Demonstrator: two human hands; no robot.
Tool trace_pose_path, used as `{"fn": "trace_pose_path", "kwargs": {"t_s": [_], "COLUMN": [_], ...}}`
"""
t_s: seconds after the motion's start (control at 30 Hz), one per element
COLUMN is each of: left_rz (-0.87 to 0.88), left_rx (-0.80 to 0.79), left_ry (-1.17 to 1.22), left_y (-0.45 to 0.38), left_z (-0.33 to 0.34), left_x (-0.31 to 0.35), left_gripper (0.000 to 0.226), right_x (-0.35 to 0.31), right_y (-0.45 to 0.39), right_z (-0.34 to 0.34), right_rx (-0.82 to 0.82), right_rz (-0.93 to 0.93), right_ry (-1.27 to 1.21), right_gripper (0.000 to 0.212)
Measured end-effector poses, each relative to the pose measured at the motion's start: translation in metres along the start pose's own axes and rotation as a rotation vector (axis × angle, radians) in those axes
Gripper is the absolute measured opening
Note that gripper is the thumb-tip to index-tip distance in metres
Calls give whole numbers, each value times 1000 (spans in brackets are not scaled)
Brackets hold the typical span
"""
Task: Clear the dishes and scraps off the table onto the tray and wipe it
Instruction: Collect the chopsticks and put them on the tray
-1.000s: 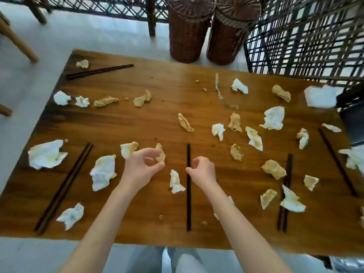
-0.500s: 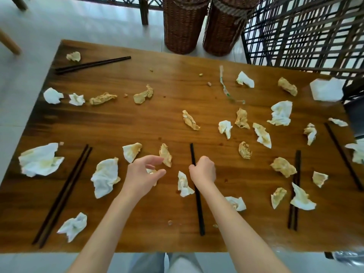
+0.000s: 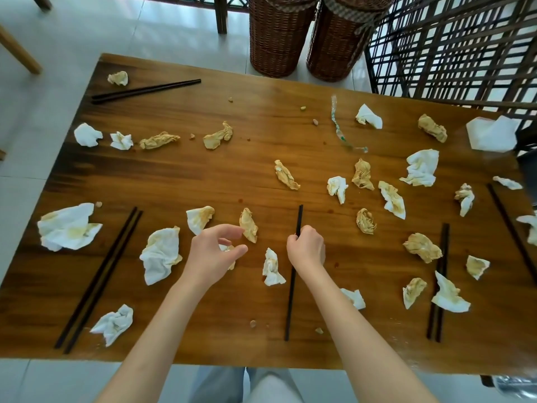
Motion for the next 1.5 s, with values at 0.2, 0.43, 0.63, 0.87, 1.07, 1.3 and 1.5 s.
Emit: {"fn": "trace_pose_path", "kwargs": {"t_s": [0.2, 0.43, 0.63, 0.87, 1.07, 1.3, 1.5], "left_rz": [-26, -48, -62, -125, -213, -318, -428], "left_rx": [17, 87, 141, 102, 22, -8, -87], "left_ry": [7, 28, -25, -137, -290, -428, -530], "left_y": [7, 16, 13, 8, 23, 34, 37], "left_z": [-3, -27, -64, -113, -129, -124, -120], "left_x": [-4, -9, -32, -109, -190, -213, -220], "left_gripper": [28, 28, 26, 29, 36, 37, 31], "right_x": [9, -29, -87, -132, -136, -127, -126], "right_y": [-9, -13, 14, 63, 91, 108, 107], "right_z": [-11, -37, -26, 35, 87, 106, 102], "right_rx": [-12, -49, -126, -196, -171, -141, -125], "right_rz": [41, 30, -12, 111, 201, 261, 254], "right_ry": [-107, -333, -494, -691, -734, -759, -720], "right_gripper": [22, 37, 39, 20, 21, 20, 19]}}
Point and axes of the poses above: each hand's wrist, its own y-axis away from the middle knuckle, its own z-axis out of the palm, x = y × z, the point moved 6 cm from there along -y, towards the middle knuckle, and after that the axes turned 13 degrees about -y, right-handed, at the moved point
